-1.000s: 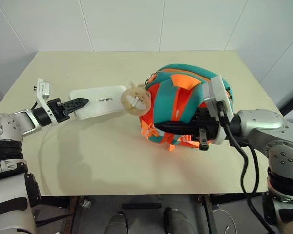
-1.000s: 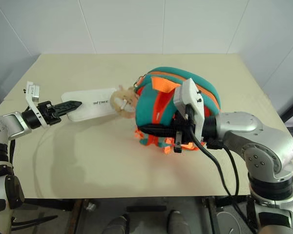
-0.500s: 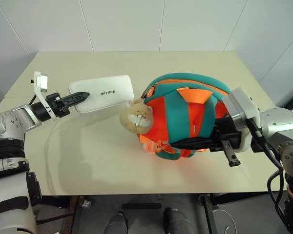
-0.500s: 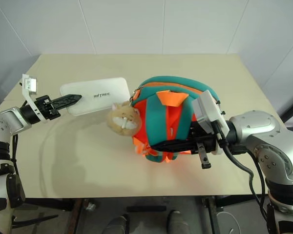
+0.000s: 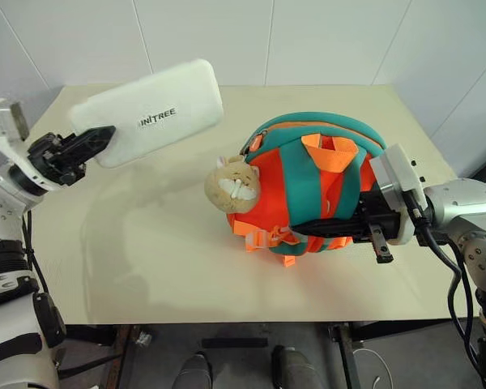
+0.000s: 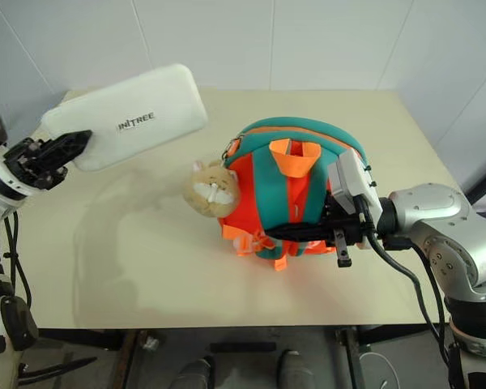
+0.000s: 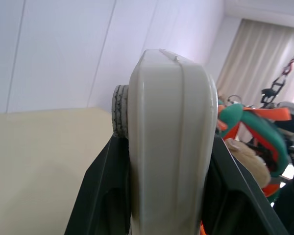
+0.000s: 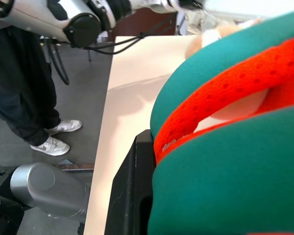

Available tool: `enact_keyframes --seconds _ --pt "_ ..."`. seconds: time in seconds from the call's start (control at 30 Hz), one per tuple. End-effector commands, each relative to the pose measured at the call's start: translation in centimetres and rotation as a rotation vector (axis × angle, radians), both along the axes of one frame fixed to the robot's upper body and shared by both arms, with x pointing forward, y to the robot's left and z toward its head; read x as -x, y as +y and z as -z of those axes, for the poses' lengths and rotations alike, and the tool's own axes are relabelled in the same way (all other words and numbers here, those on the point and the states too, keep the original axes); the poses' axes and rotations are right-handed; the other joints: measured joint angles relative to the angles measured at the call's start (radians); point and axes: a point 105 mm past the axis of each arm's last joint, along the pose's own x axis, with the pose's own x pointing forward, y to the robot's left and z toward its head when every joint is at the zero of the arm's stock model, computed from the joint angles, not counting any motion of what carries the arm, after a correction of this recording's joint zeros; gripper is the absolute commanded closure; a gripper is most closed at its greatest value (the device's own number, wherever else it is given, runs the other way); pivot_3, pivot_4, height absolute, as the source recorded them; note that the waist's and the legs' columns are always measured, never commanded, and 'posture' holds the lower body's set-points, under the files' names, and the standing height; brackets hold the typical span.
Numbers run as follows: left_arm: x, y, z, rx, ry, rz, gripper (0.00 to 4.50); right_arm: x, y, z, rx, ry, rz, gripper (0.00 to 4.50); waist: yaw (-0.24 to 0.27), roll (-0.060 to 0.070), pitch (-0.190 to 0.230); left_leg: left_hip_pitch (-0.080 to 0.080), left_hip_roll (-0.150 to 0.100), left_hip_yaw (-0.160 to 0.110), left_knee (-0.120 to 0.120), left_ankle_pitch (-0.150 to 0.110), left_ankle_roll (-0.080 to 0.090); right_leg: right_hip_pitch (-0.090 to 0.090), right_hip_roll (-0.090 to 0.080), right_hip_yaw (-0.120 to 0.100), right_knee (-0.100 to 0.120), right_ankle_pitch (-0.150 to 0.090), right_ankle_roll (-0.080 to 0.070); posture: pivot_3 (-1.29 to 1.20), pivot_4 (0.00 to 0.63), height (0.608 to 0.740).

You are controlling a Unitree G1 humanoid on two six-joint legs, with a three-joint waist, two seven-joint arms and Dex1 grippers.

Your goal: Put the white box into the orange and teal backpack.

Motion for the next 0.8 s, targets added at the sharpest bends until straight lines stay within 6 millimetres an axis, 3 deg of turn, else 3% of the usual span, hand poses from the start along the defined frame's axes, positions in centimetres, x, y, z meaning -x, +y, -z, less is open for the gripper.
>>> enact_keyframes --seconds 0.03,0.3,0.47,0.8 --pt "2.0 0.1 -1.4 -0.025 -0.092 0.071 3.18 0.2 -0.2 -0.7 -0.033 -0.022 0.012 4.50 0.000 0.000 0.000 0.000 0.000 0.000 0.000 0.000 0.000 0.000 0.000 0.000 0.000 0.000 0.000 0.00 0.150 0.740" --pt "1.9 -1.6 0.6 -0.091 -0.043 0.216 3.18 0.2 -0.9 -0.4 -0.041 0.001 0.019 4.50 0.001 0.000 0.000 0.001 0.000 0.000 0.002 0.000 0.000 0.000 0.000 0.000 0.002 0.000 -0.001 0.00 0.150 0.740" --pt "0.8 -2.6 1.6 -0.164 -0.030 0.240 3.18 0.1 -1.0 -0.4 -0.042 -0.002 0.026 4.50 0.001 0.000 0.000 0.001 0.000 0.000 0.002 0.000 0.000 0.001 0.000 0.000 0.002 0.000 -0.001 0.00 0.150 0.740" --pt "0.4 -5.4 -0.2 -0.268 -0.083 0.345 3.18 -0.1 -1.1 -0.3 -0.042 -0.006 0.043 4.50 0.001 0.000 0.000 0.000 0.000 0.000 0.002 0.000 0.000 0.000 0.000 0.000 0.003 0.000 -0.001 0.00 0.150 0.740"
